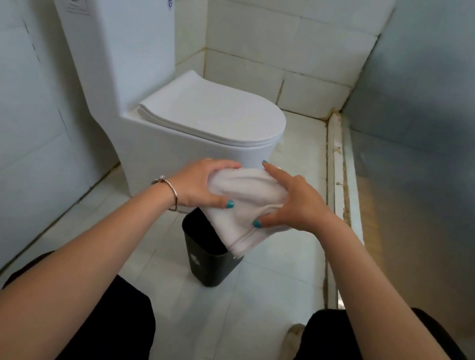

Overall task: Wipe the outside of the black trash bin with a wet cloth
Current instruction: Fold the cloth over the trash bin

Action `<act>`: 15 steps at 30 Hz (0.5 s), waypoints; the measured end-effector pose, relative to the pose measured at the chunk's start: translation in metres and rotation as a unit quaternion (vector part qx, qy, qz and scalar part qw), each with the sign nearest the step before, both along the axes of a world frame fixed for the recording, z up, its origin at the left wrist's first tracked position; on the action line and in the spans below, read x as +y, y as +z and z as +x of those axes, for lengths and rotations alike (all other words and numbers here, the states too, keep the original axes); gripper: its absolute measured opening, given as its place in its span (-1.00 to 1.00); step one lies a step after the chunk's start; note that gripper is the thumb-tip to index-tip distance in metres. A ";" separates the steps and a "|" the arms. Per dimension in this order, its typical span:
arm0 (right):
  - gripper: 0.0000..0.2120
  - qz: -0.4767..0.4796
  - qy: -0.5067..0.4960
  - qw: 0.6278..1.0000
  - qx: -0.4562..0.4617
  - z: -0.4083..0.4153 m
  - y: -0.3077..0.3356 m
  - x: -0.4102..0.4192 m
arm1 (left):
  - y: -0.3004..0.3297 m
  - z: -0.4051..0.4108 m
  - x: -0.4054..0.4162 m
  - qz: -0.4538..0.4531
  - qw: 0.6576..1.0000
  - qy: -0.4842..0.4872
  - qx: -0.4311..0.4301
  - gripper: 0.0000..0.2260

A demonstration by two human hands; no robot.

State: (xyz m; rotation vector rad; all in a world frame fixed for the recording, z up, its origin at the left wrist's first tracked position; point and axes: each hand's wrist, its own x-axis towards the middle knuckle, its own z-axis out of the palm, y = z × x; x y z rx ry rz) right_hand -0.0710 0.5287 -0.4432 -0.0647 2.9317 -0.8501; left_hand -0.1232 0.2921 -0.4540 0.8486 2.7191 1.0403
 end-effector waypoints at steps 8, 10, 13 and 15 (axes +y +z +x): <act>0.12 -0.213 0.004 0.975 -0.055 0.014 0.002 0.009 | 0.023 0.015 0.012 0.132 0.991 0.033 -0.015 -0.34; 0.13 -0.300 -0.040 0.950 -0.080 0.018 0.002 0.010 | 0.030 0.018 0.010 0.143 0.989 0.022 -0.013 -0.34; 0.18 -0.396 -0.092 0.904 -0.133 0.023 0.000 0.013 | 0.038 0.023 0.010 0.149 0.988 -0.008 -0.031 -0.33; 0.08 -0.444 -0.092 0.869 -0.199 0.027 -0.001 0.012 | 0.037 0.024 0.009 0.157 0.986 -0.021 -0.047 -0.32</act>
